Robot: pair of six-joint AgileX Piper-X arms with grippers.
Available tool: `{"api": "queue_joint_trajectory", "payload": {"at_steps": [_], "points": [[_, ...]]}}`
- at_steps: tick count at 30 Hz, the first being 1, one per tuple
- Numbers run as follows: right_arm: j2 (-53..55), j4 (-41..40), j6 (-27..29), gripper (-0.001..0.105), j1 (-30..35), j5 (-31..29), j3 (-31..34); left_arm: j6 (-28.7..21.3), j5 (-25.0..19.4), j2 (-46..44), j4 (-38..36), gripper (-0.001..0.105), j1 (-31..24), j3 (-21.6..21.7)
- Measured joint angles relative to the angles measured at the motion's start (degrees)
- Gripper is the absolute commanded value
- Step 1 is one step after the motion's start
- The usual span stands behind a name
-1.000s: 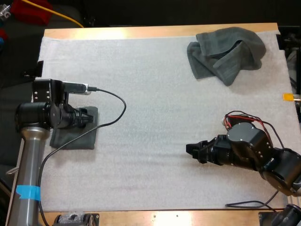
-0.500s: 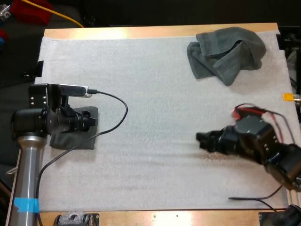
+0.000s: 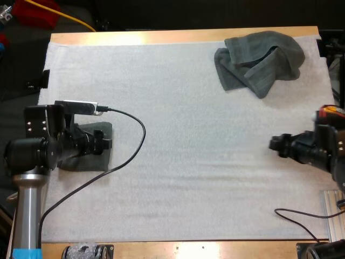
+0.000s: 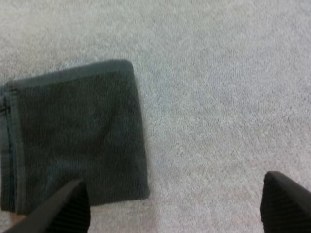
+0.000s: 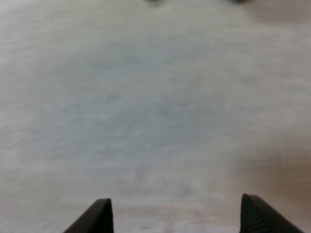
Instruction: Pick towel from pile, fold and stack
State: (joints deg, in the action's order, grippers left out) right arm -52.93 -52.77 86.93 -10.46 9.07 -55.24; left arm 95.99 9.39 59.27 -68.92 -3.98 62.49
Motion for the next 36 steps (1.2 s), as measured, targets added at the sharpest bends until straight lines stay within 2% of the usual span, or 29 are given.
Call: {"api": "queue_joint_trajectory", "payload": {"at_steps": [6,10,14,19,30,36], "points": [[0.07,-4.56,4.62,0.054,7.49,-1.21,0.0,0.78,0.05,-3.17,-0.02,0.069,0.0,0.0],[0.27,-7.2,5.19,0.054,10.78,-1.6,0.0,0.92,0.12,-6.26,-0.31,0.069,0.0,0.0],[1.43,-9.44,6.26,0.054,11.31,-3.48,0.0,0.92,0.14,-9.61,-0.83,0.069,0.0,0.0],[4.72,-12.03,11.01,0.054,11.31,-8.23,0.0,1.07,0.14,-14.83,-1.4,0.069,0.0,-1.64],[14.16,-15.2,17.0,0.054,11.31,-9.07,0.0,1.38,-1.47,-28.37,-1.4,0.069,0.23,-9.13],[20.84,-16.44,18.51,0.054,11.31,-9.07,0.0,1.27,-3.61,-35.28,-1.5,0.069,4.82,-10.92]]}}
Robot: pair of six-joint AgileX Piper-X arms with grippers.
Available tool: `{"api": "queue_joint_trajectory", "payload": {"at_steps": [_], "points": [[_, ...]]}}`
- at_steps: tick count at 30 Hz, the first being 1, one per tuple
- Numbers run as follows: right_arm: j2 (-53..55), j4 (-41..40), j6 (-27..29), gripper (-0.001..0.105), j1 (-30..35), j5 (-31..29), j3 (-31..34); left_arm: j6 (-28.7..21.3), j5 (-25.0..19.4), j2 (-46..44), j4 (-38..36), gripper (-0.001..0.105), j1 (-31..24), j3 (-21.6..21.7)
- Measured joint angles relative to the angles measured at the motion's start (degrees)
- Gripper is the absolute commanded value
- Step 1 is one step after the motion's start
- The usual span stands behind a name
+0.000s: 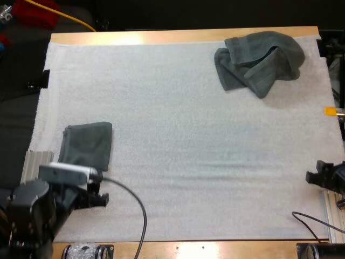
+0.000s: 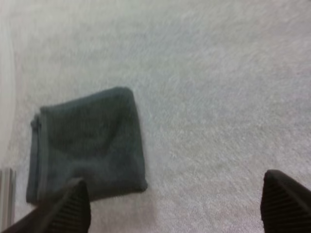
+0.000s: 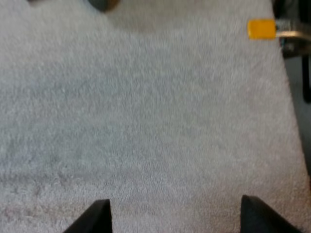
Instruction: Pick towel from pile, fold and stack
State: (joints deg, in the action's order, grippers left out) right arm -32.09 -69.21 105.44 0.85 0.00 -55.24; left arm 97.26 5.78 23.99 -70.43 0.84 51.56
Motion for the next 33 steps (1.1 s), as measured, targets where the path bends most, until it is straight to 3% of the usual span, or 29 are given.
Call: {"api": "queue_joint_trajectory", "payload": {"at_steps": [7,18,27,33], "points": [[9.59,-2.36,0.17,0.054,0.0,0.35,0.0,-0.33,-2.03,-9.38,-0.44,0.069,1.15,0.01],[22.11,-9.02,-2.26,0.054,0.0,2.59,0.0,-1.62,-3.27,-23.73,-8.77,0.069,1.15,0.01],[30.53,-9.38,-4.17,0.054,0.0,3.51,0.0,-1.61,-3.4,-24.85,-16.87,0.069,1.15,0.24],[32.6,-9.83,-4.3,0.054,0.0,3.51,1.18,-2.04,-3.4,-24.85,-17.84,0.069,1.15,-0.06]]}}
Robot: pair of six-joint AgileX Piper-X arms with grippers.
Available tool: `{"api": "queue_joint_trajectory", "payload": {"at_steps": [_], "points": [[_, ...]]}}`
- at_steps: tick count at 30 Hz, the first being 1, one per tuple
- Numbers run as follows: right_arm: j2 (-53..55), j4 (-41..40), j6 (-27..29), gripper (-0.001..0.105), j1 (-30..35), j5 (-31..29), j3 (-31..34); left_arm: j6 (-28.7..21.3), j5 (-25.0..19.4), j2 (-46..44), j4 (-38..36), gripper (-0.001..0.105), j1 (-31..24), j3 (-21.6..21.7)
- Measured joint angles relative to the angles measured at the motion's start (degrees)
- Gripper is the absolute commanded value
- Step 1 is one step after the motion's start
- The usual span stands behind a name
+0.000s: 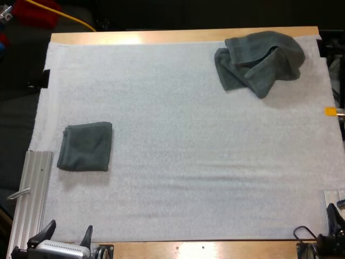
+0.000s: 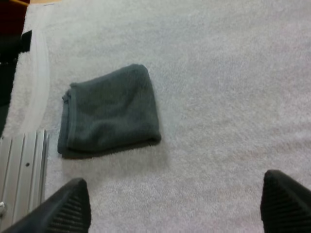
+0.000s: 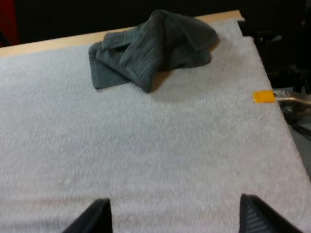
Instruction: Pick towel from pile, fold and stack
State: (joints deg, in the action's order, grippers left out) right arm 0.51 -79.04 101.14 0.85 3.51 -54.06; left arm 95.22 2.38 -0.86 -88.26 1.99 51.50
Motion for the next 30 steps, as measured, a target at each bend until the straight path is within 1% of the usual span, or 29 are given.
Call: {"api": "queue_joint_trajectory", "payload": {"at_steps": [4,9,12,21,25,30], "points": [[0.0,-0.63,0.0,0.054,0.0,0.0,1.99,-0.09,0.0,0.0,0.01,0.069,0.0,-0.49],[0.0,0.54,0.0,0.054,0.0,0.0,6.86,-0.33,-0.08,0.0,1.69,0.069,0.0,-2.66],[0.0,3.6,0.0,0.054,0.0,0.0,9.58,-0.37,-0.08,0.0,4.88,0.069,0.0,-4.54],[-0.1,16.42,0.49,0.054,0.0,0.0,15.54,-0.46,-0.08,0.0,18.71,0.069,0.0,-10.49],[-0.1,18.51,0.48,0.054,0.0,0.0,18.06,-0.46,-0.08,0.11,21.55,0.069,0.0,-13.93],[-0.1,18.51,0.48,0.054,0.0,0.0,20.69,-0.46,-0.08,0.11,22.07,0.069,0.0,-18.34]]}}
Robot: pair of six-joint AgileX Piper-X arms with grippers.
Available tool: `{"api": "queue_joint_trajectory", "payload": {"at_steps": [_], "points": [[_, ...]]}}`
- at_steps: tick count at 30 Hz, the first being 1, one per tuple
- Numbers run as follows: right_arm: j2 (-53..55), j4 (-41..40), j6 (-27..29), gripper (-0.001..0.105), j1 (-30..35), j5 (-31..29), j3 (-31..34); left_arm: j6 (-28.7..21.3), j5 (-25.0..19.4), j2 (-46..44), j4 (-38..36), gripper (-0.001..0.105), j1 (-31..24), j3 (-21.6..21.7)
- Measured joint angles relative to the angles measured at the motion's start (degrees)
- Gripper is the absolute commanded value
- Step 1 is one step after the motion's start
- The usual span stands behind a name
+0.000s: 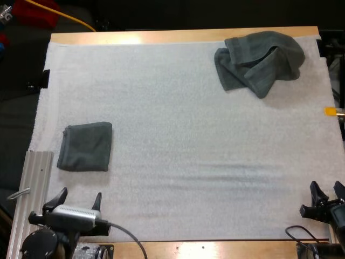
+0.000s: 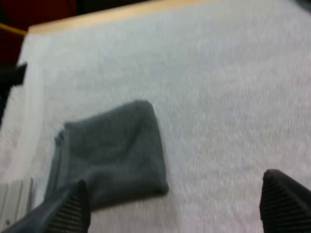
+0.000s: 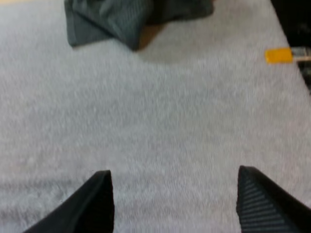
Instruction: Pick towel from pile, fold and stack
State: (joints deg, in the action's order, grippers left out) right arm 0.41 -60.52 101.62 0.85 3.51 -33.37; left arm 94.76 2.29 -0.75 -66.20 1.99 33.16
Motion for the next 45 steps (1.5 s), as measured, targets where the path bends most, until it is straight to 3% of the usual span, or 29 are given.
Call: {"api": "queue_joint_trajectory", "payload": {"at_steps": [6,45], "points": [[0.0,-0.5,0.0,0.054,0.0,0.0,2.68,0.0,0.13,0.0,-0.17,0.069,0.0,-1.49],[0.0,-0.4,-0.1,0.054,0.0,0.0,2.68,0.0,0.13,0.0,1.59,0.069,0.0,-1.49]]}}
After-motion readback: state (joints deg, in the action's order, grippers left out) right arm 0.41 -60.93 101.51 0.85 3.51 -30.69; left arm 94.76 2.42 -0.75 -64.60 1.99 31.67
